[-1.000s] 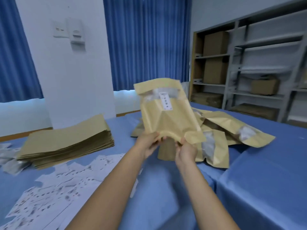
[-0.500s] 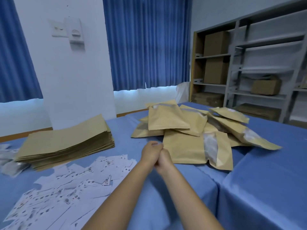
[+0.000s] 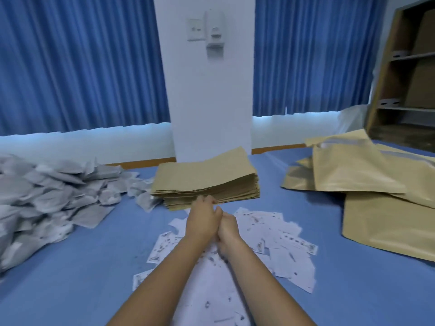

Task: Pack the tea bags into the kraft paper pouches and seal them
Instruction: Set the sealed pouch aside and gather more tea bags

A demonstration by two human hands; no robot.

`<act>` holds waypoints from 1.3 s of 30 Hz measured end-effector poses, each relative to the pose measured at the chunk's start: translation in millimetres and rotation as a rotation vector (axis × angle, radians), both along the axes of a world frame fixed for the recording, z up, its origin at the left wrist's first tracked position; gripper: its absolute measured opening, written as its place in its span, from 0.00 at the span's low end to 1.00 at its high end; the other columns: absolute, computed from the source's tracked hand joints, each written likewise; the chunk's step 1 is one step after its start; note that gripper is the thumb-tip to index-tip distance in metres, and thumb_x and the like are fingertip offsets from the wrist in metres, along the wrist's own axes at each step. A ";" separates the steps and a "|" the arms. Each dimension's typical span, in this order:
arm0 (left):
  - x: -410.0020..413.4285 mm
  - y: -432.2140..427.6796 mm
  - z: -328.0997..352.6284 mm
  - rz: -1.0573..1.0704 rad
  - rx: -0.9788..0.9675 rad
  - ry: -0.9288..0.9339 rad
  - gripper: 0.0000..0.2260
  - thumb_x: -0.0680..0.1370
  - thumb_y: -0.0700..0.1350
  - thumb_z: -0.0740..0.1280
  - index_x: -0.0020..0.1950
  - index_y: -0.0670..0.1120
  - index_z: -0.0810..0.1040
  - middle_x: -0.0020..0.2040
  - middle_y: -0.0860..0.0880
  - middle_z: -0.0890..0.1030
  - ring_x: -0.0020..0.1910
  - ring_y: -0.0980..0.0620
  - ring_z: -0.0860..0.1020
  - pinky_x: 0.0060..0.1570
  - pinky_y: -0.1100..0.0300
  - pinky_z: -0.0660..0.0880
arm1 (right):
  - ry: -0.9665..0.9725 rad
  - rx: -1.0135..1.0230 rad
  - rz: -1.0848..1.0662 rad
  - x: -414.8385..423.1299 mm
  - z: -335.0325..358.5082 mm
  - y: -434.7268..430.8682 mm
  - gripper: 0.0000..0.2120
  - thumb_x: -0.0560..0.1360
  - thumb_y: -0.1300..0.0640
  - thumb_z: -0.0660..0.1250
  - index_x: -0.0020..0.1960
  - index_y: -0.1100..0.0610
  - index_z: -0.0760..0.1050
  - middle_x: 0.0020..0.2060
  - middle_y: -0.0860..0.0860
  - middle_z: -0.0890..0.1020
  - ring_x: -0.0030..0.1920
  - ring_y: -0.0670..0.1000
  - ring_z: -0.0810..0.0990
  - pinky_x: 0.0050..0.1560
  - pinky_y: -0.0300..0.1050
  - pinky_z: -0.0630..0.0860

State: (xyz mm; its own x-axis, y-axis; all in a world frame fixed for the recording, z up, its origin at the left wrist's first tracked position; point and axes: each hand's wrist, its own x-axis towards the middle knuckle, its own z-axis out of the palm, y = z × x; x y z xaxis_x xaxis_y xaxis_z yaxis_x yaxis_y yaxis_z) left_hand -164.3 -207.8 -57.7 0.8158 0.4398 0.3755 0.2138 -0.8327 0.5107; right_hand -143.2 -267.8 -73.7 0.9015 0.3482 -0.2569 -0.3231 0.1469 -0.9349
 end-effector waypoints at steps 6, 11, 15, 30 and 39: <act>26.0 79.1 -0.2 0.084 0.620 0.228 0.23 0.79 0.37 0.55 0.74 0.42 0.58 0.77 0.44 0.57 0.76 0.48 0.54 0.71 0.54 0.55 | 0.004 0.020 0.024 19.4 -21.9 33.1 0.08 0.76 0.70 0.61 0.39 0.66 0.75 0.31 0.59 0.77 0.32 0.54 0.75 0.36 0.40 0.75; 57.1 89.8 -3.5 0.013 0.617 0.285 0.29 0.79 0.38 0.57 0.78 0.43 0.49 0.70 0.45 0.69 0.68 0.46 0.68 0.68 0.53 0.59 | 0.101 0.131 0.058 36.4 -28.2 29.9 0.07 0.77 0.69 0.62 0.43 0.70 0.76 0.31 0.59 0.83 0.36 0.58 0.82 0.51 0.48 0.81; 61.0 82.6 -4.3 0.056 0.770 0.238 0.22 0.76 0.34 0.58 0.70 0.44 0.64 0.55 0.46 0.77 0.53 0.44 0.76 0.56 0.55 0.64 | 0.022 0.162 0.052 34.5 -14.5 27.0 0.07 0.78 0.63 0.63 0.47 0.67 0.76 0.39 0.60 0.83 0.42 0.58 0.80 0.59 0.53 0.75; -61.1 143.1 -3.7 0.084 0.225 -0.509 0.07 0.73 0.27 0.66 0.43 0.38 0.78 0.42 0.46 0.77 0.40 0.47 0.73 0.34 0.54 0.70 | 0.025 0.230 -0.162 30.8 17.1 -25.8 0.04 0.80 0.59 0.61 0.47 0.59 0.71 0.32 0.51 0.76 0.19 0.45 0.70 0.19 0.36 0.62; -103.2 174.6 -35.3 0.142 -0.562 -0.695 0.11 0.71 0.31 0.64 0.41 0.46 0.80 0.41 0.51 0.80 0.41 0.55 0.77 0.43 0.64 0.72 | 0.165 0.626 0.005 35.8 25.2 -20.4 0.26 0.78 0.56 0.63 0.70 0.68 0.62 0.64 0.64 0.73 0.56 0.57 0.81 0.60 0.48 0.74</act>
State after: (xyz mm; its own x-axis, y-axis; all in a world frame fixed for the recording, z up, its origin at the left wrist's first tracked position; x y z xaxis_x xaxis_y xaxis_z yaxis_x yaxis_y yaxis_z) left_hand -267.6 -33.2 -93.0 0.4089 0.7865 0.4628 -0.2131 -0.4108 0.8865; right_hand -107.4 -288.2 -48.5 0.8656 0.4811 -0.1387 -0.4571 0.6464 -0.6109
